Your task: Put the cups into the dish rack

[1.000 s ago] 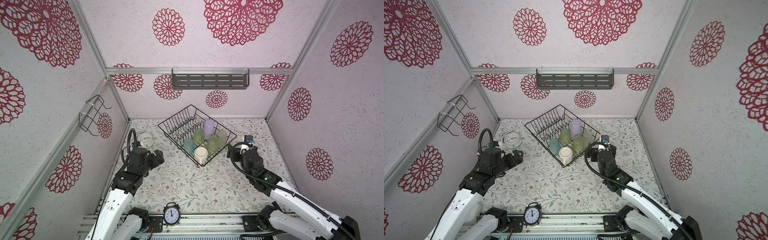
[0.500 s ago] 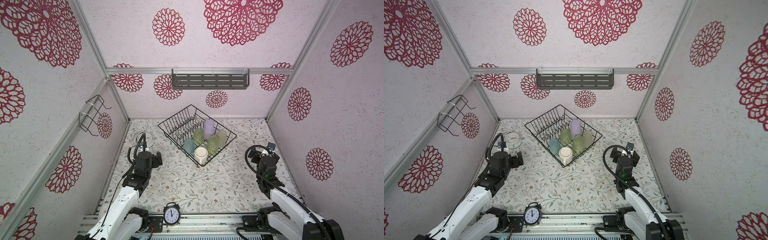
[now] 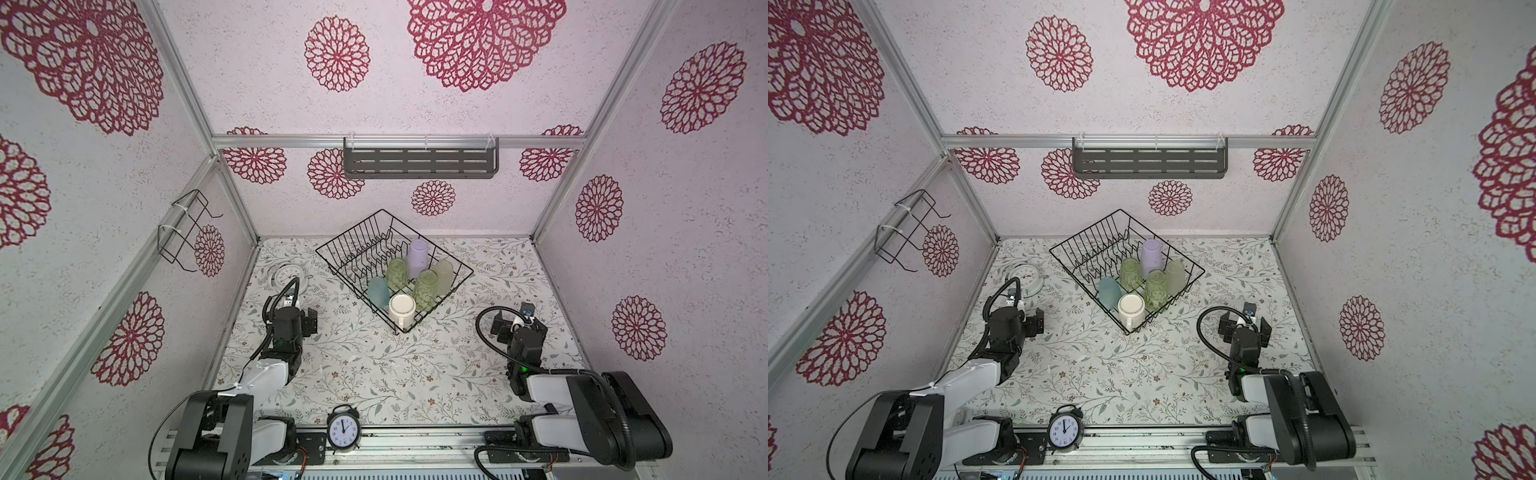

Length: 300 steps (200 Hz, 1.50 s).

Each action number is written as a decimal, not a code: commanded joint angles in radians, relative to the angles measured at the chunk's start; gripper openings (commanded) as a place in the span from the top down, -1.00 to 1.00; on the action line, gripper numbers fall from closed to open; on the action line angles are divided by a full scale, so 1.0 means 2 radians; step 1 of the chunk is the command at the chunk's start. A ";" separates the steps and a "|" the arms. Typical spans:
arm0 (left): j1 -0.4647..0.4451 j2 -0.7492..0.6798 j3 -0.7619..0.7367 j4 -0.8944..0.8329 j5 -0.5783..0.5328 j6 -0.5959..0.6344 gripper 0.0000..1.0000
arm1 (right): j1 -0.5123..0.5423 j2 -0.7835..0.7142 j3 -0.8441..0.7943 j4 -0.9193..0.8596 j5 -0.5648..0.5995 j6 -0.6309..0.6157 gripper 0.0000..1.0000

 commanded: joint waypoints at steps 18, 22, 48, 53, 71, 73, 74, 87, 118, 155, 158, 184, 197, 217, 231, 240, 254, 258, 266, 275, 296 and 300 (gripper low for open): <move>0.054 0.016 -0.008 0.135 0.085 -0.021 -0.95 | -0.021 0.073 0.023 0.102 -0.087 -0.032 -0.98; 0.057 0.018 -0.010 0.146 0.086 -0.026 -0.95 | -0.022 0.084 0.016 0.123 -0.084 -0.030 -0.98; 0.065 0.038 -0.006 0.176 0.083 -0.046 -0.95 | -0.027 0.093 0.033 0.108 -0.089 -0.025 -0.98; 0.065 0.042 -0.001 0.168 0.083 -0.046 -0.95 | -0.031 0.088 0.035 0.092 -0.095 -0.023 -0.98; 0.066 0.053 0.010 0.158 0.090 -0.042 -0.95 | -0.034 0.087 0.043 0.076 -0.089 -0.015 -0.98; 0.066 0.056 0.010 0.163 0.089 -0.041 -0.95 | -0.034 0.087 0.044 0.073 -0.087 -0.013 -0.98; 0.066 0.057 0.010 0.165 0.089 -0.041 -0.95 | -0.034 0.087 0.044 0.072 -0.087 -0.013 -0.98; 0.068 0.081 -0.001 0.210 0.084 -0.036 -0.95 | -0.037 0.088 0.046 0.070 -0.089 -0.011 -0.98; 0.085 0.149 -0.010 0.305 0.106 -0.045 -0.95 | -0.037 0.088 0.047 0.071 -0.090 -0.011 -0.98; 0.091 0.146 0.006 0.267 0.123 -0.047 -0.95 | -0.038 0.088 0.047 0.071 -0.091 -0.011 -0.98; 0.092 0.146 0.006 0.267 0.124 -0.047 -0.95 | -0.038 0.089 0.047 0.071 -0.091 -0.011 -0.98; 0.096 0.145 0.017 0.242 0.148 -0.043 -0.95 | -0.038 0.089 0.047 0.071 -0.091 -0.011 -0.98; 0.098 0.144 0.017 0.238 0.155 -0.042 -0.95 | -0.038 0.089 0.047 0.071 -0.091 -0.011 -0.98; 0.099 0.145 0.017 0.240 0.159 -0.043 -0.95 | -0.038 0.089 0.047 0.071 -0.091 -0.011 -0.98; 0.098 0.144 0.018 0.238 0.161 -0.042 -0.95 | -0.038 0.089 0.047 0.071 -0.091 -0.011 -0.98; 0.099 0.144 0.020 0.234 0.160 -0.044 -0.95 | -0.038 0.089 0.047 0.071 -0.091 -0.011 -0.98; 0.099 0.144 0.019 0.235 0.153 -0.047 -0.95 | -0.038 0.089 0.047 0.071 -0.091 -0.011 -0.98; 0.099 0.144 0.019 0.235 0.151 -0.049 -0.95 | -0.038 0.089 0.047 0.071 -0.091 -0.011 -0.98; 0.099 0.143 0.019 0.235 0.150 -0.049 -0.95 | -0.038 0.089 0.047 0.070 -0.091 -0.011 -0.98; 0.099 0.143 0.017 0.236 0.149 -0.050 -0.95 | -0.038 0.089 0.048 0.070 -0.091 -0.011 -0.98; 0.099 0.144 0.018 0.237 0.146 -0.051 -0.95 | -0.038 0.089 0.048 0.070 -0.091 -0.011 -0.98; 0.099 0.144 0.017 0.237 0.145 -0.051 -0.95 | -0.038 0.089 0.048 0.070 -0.091 -0.011 -0.98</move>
